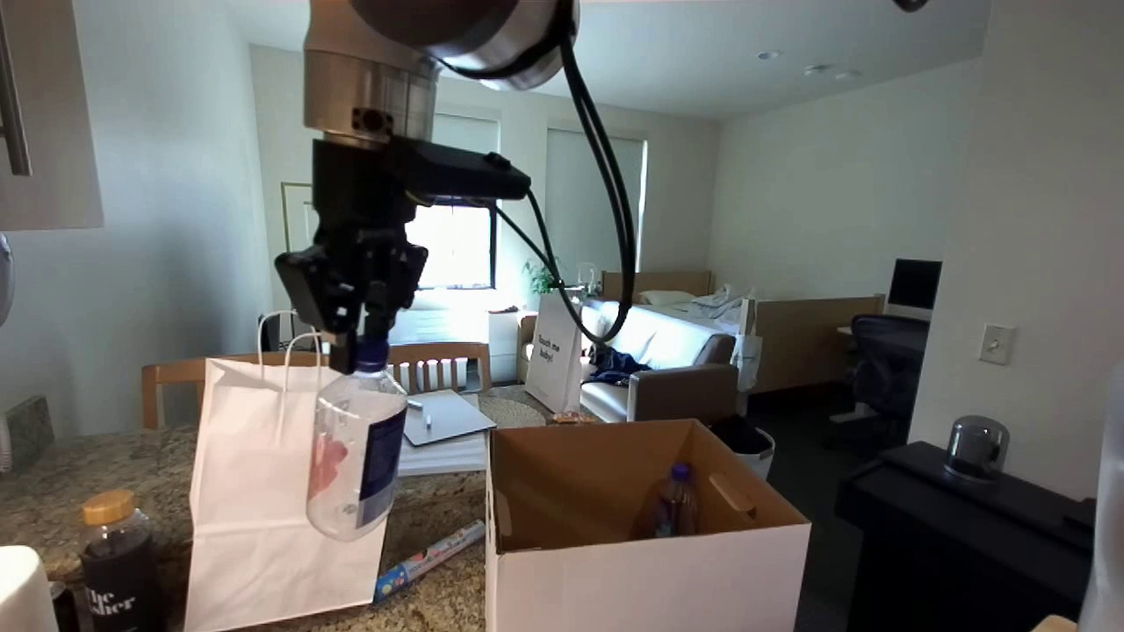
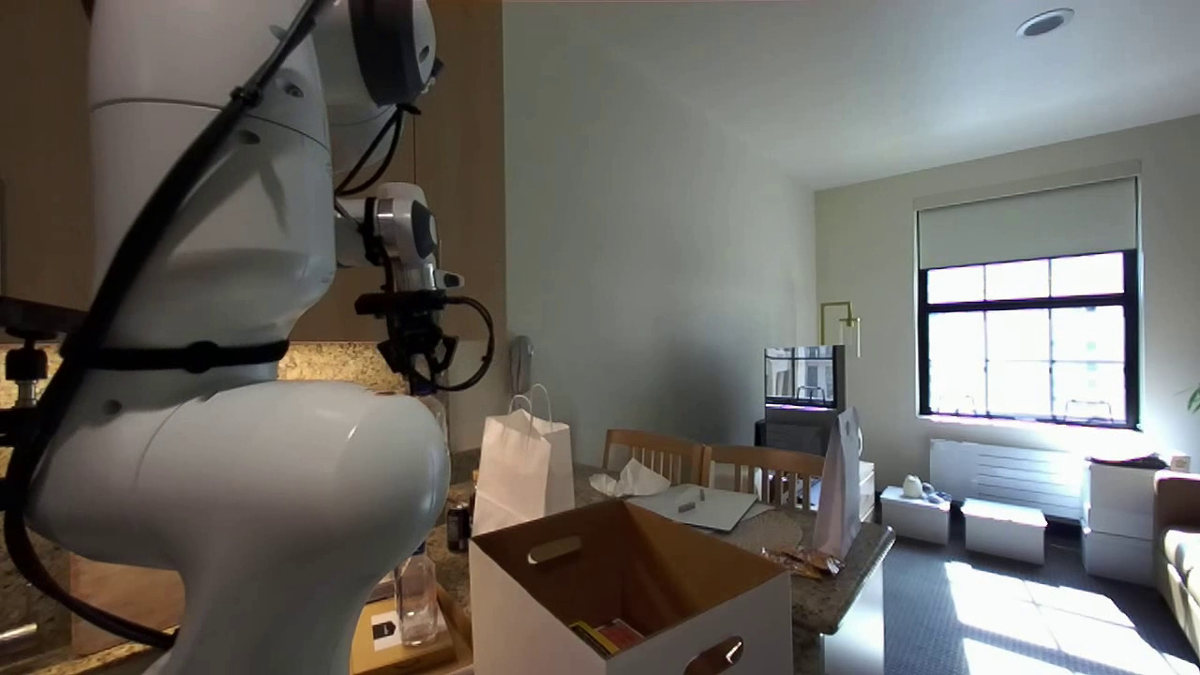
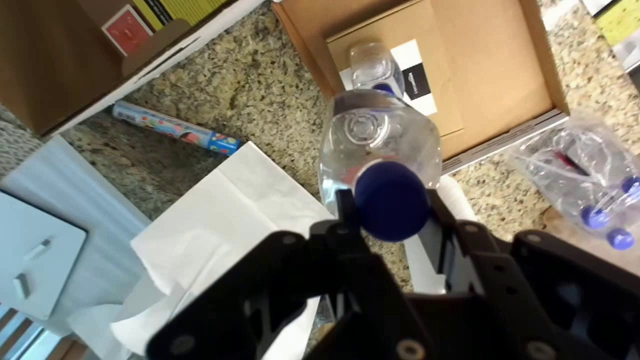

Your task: Remove the water bottles from the box

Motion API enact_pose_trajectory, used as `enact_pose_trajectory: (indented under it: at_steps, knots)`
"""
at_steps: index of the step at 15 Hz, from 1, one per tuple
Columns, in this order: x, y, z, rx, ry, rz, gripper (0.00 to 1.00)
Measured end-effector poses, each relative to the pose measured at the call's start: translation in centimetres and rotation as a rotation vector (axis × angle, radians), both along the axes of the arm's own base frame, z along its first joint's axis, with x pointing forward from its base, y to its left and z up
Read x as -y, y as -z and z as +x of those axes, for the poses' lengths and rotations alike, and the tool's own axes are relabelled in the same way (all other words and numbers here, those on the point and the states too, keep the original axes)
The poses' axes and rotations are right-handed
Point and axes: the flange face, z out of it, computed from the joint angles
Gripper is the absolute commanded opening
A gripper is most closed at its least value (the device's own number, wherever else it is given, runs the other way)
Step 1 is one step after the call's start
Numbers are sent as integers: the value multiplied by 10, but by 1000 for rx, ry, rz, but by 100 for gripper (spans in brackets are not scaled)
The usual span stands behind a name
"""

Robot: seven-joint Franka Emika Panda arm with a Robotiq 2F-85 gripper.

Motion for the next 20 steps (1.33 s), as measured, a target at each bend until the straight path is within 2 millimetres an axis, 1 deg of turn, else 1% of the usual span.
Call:
enact_pose_trajectory:
  at_steps: [1,2,4,5,8,10,12,14,17,20]
  knots:
    - [-5,7,-1,-11,-28,-7,35]
    - [-6,10,1,-16,-40,-10,34]
    - [0,9,10,-15,-46,-12,34]
    - [2,8,13,-12,-45,-11,13]
    - [2,8,14,-13,-46,-10,13]
    - [-8,12,11,-20,-69,-8,13]
    - [-29,20,6,-29,-120,-8,13]
    - [-57,33,1,-34,-181,-18,13]
    - [-99,60,-5,-30,-276,-49,13]
    - [-137,91,-12,-42,-352,-82,13]
